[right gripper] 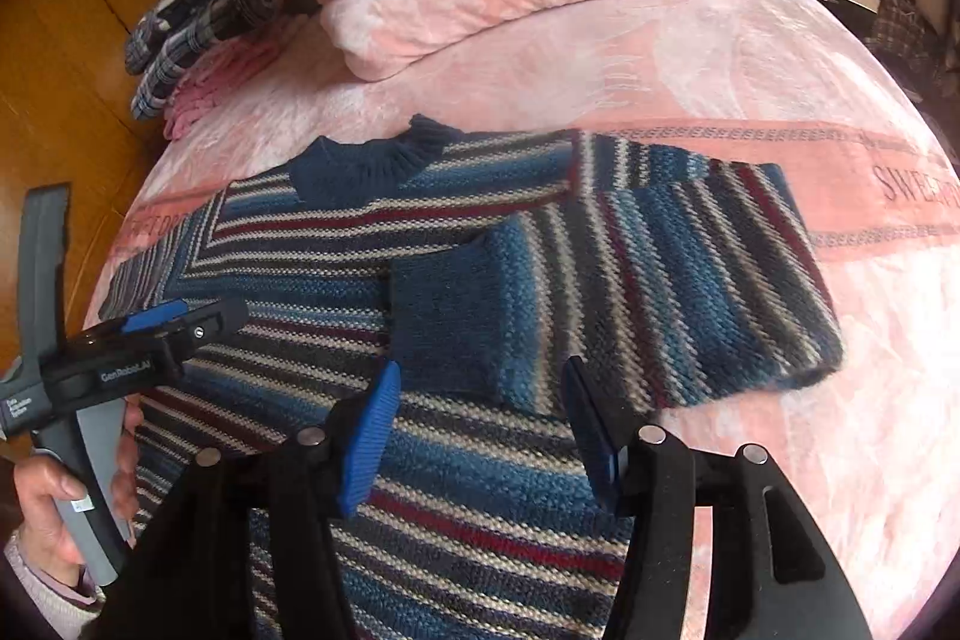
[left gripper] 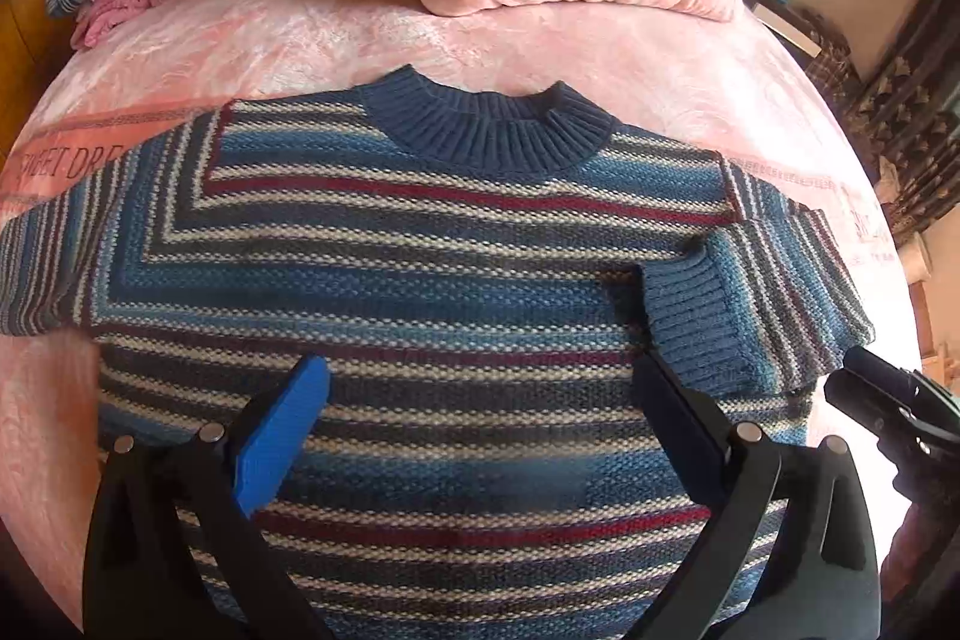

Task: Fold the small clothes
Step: 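Fold the held sleeve across the sweater body with the right tool, then grasp the folded sleeve cuff with the left tool and adjust it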

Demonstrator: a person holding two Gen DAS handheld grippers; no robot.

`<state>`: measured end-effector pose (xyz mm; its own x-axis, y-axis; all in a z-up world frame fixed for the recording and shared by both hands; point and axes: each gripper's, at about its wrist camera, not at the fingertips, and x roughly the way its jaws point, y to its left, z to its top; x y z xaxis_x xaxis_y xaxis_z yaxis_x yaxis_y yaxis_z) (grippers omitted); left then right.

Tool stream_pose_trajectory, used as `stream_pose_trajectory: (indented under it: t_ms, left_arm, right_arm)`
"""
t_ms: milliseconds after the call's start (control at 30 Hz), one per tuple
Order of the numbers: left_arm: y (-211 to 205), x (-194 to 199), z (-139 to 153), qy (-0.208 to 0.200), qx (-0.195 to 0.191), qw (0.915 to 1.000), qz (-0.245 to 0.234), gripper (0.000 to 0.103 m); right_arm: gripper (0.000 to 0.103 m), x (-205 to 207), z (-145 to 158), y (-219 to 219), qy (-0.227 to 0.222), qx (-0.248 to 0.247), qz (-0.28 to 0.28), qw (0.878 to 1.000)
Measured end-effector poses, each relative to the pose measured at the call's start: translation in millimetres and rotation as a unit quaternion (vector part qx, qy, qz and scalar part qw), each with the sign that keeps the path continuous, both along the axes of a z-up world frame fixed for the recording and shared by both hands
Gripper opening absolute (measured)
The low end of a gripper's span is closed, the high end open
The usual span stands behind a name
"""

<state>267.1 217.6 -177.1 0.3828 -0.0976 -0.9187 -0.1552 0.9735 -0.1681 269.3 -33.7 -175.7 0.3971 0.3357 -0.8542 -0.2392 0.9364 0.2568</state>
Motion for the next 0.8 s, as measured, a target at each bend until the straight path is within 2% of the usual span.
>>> stream_pose_trajectory:
  t_ms: [200, 367, 433, 500, 567, 633, 700, 800]
  left_arm:
    - [-52.1, 23.4, -36.5, 0.054, -0.104, 0.9929, -0.018, 0.1]
    - [-81.7, 42.8, -69.4, 0.094, -0.163, 0.9822, -0.003, 0.1]
    - [-90.2, 46.9, -74.1, 0.095, -0.165, 0.9817, 0.007, 0.096]
    - [-99.0, 50.5, -70.9, 0.085, -0.154, 0.9845, 0.0, 0.074]
    - [-104.0, 53.7, -65.9, 0.083, -0.128, 0.9882, -0.008, 0.041]
    - [-97.3, 54.1, -61.9, 0.075, -0.135, 0.9879, -0.009, 0.014]
    - [-84.8, 51.6, -54.5, 0.064, -0.174, 0.9827, 0.0, 0.014]
    - [-63.3, 43.9, -26.4, 0.013, -0.179, 0.9838, 0.003, 0.013]
  right_arm:
    - [0.062, -21.4, -19.5, -54.3, 0.025, -0.017, -0.054, 0.998]
    - [0.062, -40.5, -25.7, -73.6, 0.025, -0.014, -0.067, 0.997]
    - [0.062, -45.0, -26.8, -76.3, 0.025, -0.012, -0.069, 0.997]
    - [0.062, -47.2, -27.0, -78.5, 0.024, -0.01, -0.074, 0.997]
    - [0.062, -48.2, -27.3, -81.4, 0.024, -0.009, -0.08, 0.996]
    - [0.062, -48.0, -26.8, -83.9, 0.026, -0.004, -0.086, 0.996]
    - [0.062, -46.4, -25.8, -83.4, 0.025, -0.001, -0.091, 0.996]
    - [0.062, -43.0, -23.1, -81.1, 0.024, 0.003, -0.09, 0.996]
